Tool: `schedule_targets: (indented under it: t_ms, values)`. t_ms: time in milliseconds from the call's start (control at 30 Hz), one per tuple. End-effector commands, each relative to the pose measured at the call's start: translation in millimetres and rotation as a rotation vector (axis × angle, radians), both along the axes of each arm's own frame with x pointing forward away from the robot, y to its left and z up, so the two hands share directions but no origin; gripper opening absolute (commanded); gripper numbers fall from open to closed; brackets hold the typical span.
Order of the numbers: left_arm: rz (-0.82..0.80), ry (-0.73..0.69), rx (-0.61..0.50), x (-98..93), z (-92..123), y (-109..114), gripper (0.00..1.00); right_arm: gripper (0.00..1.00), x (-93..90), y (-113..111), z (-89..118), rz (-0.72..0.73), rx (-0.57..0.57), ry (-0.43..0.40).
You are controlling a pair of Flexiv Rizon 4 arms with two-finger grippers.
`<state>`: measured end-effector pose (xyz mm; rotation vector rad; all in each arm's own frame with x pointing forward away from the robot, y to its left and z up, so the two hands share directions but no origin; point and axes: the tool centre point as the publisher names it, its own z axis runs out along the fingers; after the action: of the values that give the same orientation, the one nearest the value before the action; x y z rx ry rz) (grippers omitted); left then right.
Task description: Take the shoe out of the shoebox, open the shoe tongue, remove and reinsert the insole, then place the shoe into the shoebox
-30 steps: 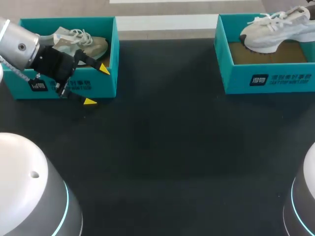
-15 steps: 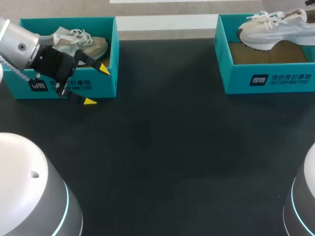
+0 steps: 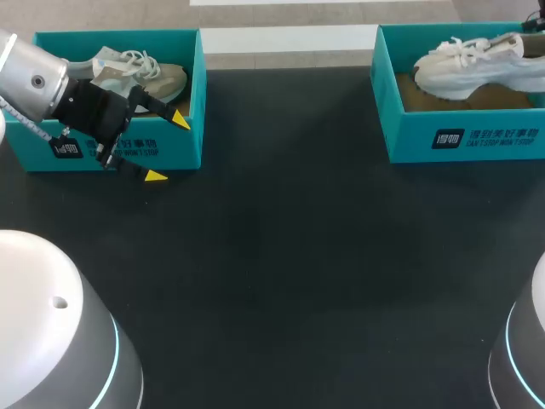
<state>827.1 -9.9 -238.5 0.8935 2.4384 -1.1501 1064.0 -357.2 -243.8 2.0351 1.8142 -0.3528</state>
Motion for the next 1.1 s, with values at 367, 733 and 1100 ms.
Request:
schedule_targets:
  t_ms: [367,733,1100]
  values:
    - [0.000,-0.001,0.003,-0.6,-0.1,0.1,1.00,0.00,-21.5,4.2,-39.7,0.012,0.022,0.047]
    - [0.000,-0.001,0.003,-0.6,-0.1,0.1,1.00,0.00,-36.2,4.4,-63.8,0.011,0.001,0.085]
    - [0.000,-0.001,0.003,-0.6,-0.1,0.1,1.00,0.00,-41.1,5.9,-93.4,-0.005,0.012,0.114]
